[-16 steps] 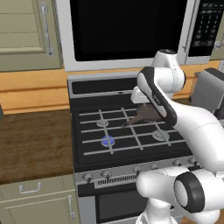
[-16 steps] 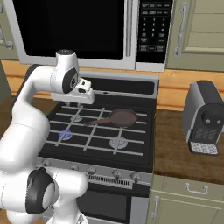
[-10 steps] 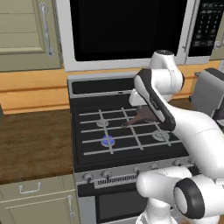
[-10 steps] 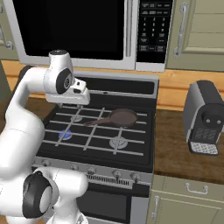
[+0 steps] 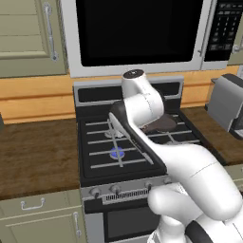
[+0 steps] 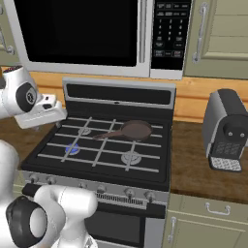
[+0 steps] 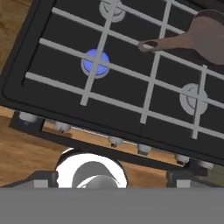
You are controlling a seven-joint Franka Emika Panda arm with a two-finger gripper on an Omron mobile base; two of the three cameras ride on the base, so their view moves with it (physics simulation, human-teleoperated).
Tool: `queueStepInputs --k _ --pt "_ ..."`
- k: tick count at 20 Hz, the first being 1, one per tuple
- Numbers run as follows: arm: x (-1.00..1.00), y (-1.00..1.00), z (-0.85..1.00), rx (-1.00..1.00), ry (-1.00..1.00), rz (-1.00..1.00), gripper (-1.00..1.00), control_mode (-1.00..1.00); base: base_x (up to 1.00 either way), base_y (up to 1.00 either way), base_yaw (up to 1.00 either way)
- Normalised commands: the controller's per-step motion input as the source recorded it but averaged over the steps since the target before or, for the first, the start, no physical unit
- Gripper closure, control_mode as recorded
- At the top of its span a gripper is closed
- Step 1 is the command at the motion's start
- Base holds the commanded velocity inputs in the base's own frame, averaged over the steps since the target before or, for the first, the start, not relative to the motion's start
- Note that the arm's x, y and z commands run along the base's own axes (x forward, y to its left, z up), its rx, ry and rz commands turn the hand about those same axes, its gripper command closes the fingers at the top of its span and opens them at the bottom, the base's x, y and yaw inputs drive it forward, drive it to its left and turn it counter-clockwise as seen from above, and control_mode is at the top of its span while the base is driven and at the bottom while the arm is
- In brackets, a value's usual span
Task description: Turn off the front left burner of the stove.
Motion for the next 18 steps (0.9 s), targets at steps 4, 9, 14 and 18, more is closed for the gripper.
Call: queueStepInputs --k 4,9,14,18 --pt "-0.37 1.0 -0.28 -0.22 0.0 0.14 -1.0 -1.0 0.0 0.0 0.0" --pt "-0.35 1.0 -0.24 -0.1 -0.03 0.06 -1.0 -1.0 0.0 0.0 0.0" --pt "-0.31 0.89 -0.56 0.02 -0.02 0.0 -1.0 -1.0 0.0 0.0 0.0" --pt "-0.32 0.79 -0.83 0.07 -0.07 0.0 -1.0 -1.0 0.0 0.0 0.0"
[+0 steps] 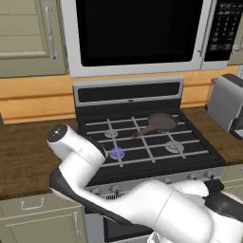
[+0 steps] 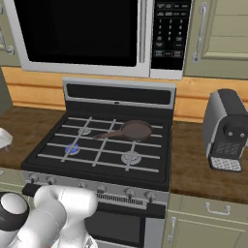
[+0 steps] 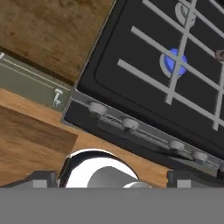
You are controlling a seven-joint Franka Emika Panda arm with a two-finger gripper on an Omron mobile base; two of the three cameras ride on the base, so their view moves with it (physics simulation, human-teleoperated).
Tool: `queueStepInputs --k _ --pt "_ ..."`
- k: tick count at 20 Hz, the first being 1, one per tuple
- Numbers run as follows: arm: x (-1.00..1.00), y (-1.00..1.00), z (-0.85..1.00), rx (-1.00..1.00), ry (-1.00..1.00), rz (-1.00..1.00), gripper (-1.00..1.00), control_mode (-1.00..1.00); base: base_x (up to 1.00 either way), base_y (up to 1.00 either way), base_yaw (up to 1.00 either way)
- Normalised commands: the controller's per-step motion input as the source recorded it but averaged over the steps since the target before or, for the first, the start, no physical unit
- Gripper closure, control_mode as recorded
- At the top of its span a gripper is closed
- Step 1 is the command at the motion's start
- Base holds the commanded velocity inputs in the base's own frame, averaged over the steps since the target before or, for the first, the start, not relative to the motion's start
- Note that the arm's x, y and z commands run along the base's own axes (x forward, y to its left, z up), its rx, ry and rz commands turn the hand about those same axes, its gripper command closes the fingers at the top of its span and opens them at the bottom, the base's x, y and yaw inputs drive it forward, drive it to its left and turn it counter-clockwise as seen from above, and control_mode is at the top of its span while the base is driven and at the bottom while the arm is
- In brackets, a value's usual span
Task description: Turn off the front left burner of the stove.
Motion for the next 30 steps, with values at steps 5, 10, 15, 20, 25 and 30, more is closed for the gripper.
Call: queueStepInputs --k 5,10,15,20,25,30 --pt "-0.31 0.46 -0.77 0.15 -0.19 -0.05 -1.0 -1.0 0.0 0.0 0.0" --pt "-0.64 -0.11 -0.79 0.31 -0.46 -0.12 -1.0 -1.0 0.0 0.0 0.0" --pt "-0.45 -0.29 -0.73 0.39 -0.46 -0.15 -1.0 -1.0 0.0 0.0 0.0" --pt "-0.04 -0.06 -0.53 0.24 -0.32 -0.08 -1.0 -1.0 0.0 0.0 0.0" --pt "0.24 0.0 -0.26 0.0 -0.15 0.0 -1.0 -1.0 0.0 0.0 0.0" --pt "0.25 -0.02 -0.19 0.0 -0.16 0.0 -1.0 -1.0 0.0 0.0 0.0"
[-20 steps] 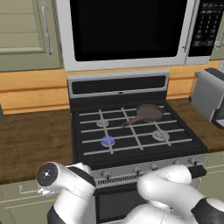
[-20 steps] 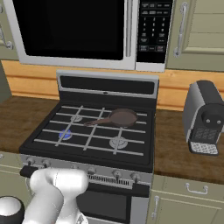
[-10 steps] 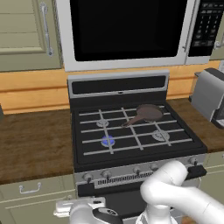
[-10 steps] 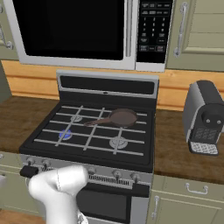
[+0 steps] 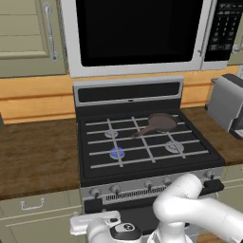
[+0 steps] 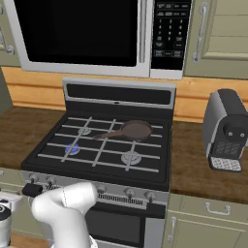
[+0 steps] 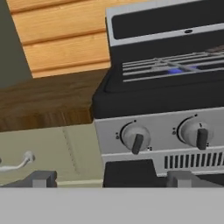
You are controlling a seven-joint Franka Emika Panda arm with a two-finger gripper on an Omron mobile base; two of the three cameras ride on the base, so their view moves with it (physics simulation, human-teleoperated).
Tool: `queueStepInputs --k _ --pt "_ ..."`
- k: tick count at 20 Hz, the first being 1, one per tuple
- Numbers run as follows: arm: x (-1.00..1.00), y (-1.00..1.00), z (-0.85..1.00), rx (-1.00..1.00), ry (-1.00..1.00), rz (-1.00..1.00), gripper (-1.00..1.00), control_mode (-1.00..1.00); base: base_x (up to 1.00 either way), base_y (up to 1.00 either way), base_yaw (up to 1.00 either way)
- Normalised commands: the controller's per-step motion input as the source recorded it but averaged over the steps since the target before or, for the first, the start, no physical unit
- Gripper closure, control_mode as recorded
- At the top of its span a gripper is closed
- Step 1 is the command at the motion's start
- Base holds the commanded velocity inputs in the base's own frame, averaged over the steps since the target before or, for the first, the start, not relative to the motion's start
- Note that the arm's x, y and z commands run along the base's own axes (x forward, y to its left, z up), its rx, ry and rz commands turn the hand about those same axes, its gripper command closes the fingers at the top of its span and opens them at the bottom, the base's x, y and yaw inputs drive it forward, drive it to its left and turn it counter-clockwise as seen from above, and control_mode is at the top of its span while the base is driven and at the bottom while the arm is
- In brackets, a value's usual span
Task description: Turn off the front left burner of the stove.
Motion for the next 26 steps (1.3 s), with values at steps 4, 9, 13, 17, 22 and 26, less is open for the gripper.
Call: queueStepInputs --k 4,9,13,17,22,26 --pt "0.17 0.0 -0.21 -0.01 -0.33 -0.02 -1.0 -1.0 0.0 0.0 0.0" --pt "0.23 0.0 -0.22 0.0 -0.29 -0.09 -1.0 -1.0 0.0 0.0 0.0" --pt "0.35 0.0 -0.13 0.0 -0.25 -0.14 -1.0 -1.0 0.0 0.0 0.0" --pt "0.33 0.0 -0.15 0.11 -0.13 -0.12 -1.0 -1.0 0.0 0.0 0.0" --pt "0.09 -0.03 -0.29 0.24 -0.07 -0.05 -1.0 -1.0 0.0 0.0 0.0" --pt "0.01 -0.24 -0.28 0.4 -0.02 -0.01 -1.0 -1.0 0.0 0.0 0.0"
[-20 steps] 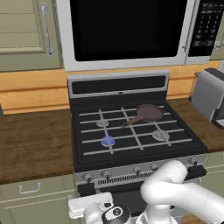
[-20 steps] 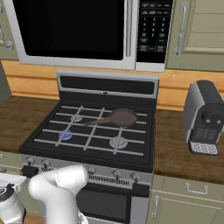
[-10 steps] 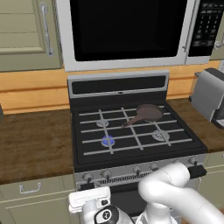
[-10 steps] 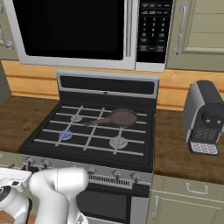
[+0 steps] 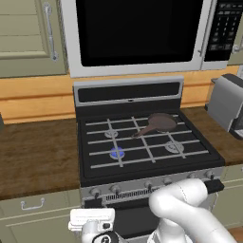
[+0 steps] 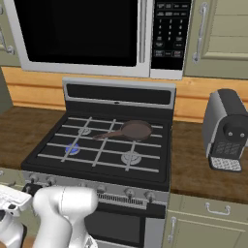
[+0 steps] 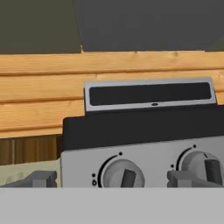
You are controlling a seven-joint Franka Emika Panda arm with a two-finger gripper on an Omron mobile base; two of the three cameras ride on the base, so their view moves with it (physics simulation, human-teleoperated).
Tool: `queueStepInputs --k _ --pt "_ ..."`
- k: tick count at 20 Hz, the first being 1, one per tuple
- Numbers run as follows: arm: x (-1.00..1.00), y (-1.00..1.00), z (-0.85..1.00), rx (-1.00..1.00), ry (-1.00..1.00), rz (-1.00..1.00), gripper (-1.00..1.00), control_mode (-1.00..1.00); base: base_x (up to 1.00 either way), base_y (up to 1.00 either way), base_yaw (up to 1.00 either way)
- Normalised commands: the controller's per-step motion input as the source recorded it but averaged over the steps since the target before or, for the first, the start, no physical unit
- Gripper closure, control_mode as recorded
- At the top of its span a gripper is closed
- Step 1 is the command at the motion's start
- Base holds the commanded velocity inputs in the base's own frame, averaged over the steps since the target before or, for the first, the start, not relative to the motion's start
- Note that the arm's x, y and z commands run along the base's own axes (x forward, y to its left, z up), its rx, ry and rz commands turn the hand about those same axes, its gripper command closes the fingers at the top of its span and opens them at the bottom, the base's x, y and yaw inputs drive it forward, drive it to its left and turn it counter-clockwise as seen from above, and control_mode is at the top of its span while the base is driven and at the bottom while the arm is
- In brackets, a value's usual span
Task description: Turn off the front left burner of the stove.
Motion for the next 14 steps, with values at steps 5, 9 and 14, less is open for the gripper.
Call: queueStepInputs --k 5,9,14 --pt "0.1 -0.3 -0.04 0.19 -0.01 0.0 -1.0 -1.0 0.0 0.0 0.0" --pt "0.12 -0.31 -0.03 0.1 -0.02 0.04 -1.0 -1.0 0.0 0.0 0.0" --pt "0.05 -0.38 -0.04 0.04 -0.04 0.07 -1.0 -1.0 0.0 0.0 0.0"
